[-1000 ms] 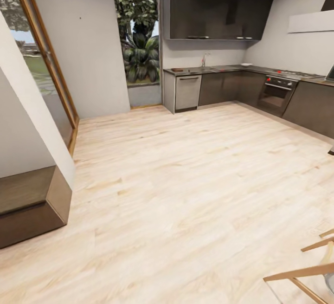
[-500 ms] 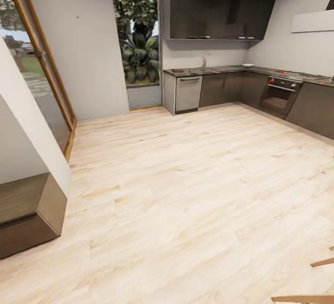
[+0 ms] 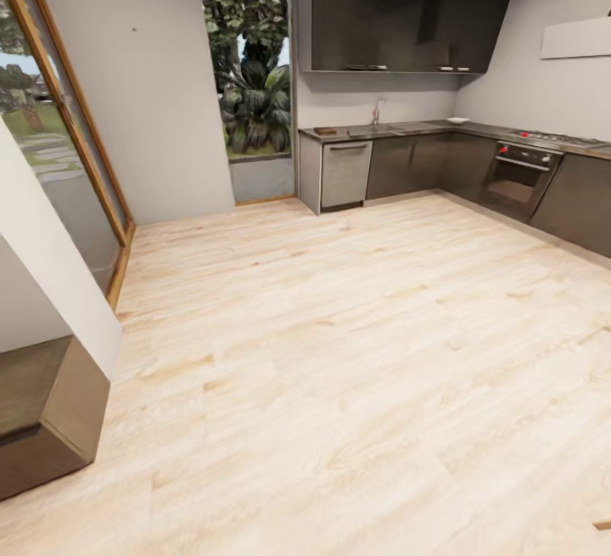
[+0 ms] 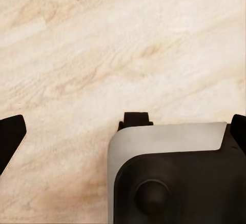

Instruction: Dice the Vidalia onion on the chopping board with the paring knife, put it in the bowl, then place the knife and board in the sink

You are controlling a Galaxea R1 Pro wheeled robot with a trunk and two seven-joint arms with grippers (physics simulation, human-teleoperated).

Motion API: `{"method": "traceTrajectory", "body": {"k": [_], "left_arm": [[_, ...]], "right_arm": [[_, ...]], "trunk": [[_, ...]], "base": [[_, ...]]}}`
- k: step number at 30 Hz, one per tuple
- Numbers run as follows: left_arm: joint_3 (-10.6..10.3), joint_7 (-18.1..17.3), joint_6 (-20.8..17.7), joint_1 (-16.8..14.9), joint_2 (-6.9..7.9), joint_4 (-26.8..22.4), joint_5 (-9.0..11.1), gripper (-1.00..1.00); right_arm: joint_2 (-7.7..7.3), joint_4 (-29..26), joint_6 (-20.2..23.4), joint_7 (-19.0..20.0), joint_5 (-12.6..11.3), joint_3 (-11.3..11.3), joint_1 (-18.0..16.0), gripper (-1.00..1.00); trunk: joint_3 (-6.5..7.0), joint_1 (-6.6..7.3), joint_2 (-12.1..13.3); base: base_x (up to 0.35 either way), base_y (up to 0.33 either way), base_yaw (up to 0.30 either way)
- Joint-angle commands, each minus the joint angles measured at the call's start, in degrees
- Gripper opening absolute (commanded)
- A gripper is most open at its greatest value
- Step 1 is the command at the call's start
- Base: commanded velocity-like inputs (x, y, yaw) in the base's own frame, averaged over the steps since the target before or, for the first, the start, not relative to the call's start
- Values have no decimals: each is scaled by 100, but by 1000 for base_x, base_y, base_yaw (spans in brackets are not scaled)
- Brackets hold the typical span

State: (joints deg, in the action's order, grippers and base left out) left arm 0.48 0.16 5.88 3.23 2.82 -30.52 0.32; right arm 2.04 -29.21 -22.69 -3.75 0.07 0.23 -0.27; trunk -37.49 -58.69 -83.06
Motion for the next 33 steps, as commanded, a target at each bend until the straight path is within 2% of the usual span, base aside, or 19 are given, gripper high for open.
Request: {"method": "traceTrajectory", "body": {"k": [1,16,33], "left_arm": [[4,2,9,2,0,-7,3,100],[4,0,10,2,0,-16,3,100],[-3,1,10,2,-2,-9,3,100]], "right_arm": [[3,3,-16,-21,1,3,-1,100],[-2,3,-16,-21,1,1,-2,100],[7,3,-18,-21,1,12,-4,100]], "trunk": [[-4,-3,-2],[-4,-3,-2],[-4,-3,-2]], "base": [[318,0,0],[318,0,-2],[318,0,-69]]}}
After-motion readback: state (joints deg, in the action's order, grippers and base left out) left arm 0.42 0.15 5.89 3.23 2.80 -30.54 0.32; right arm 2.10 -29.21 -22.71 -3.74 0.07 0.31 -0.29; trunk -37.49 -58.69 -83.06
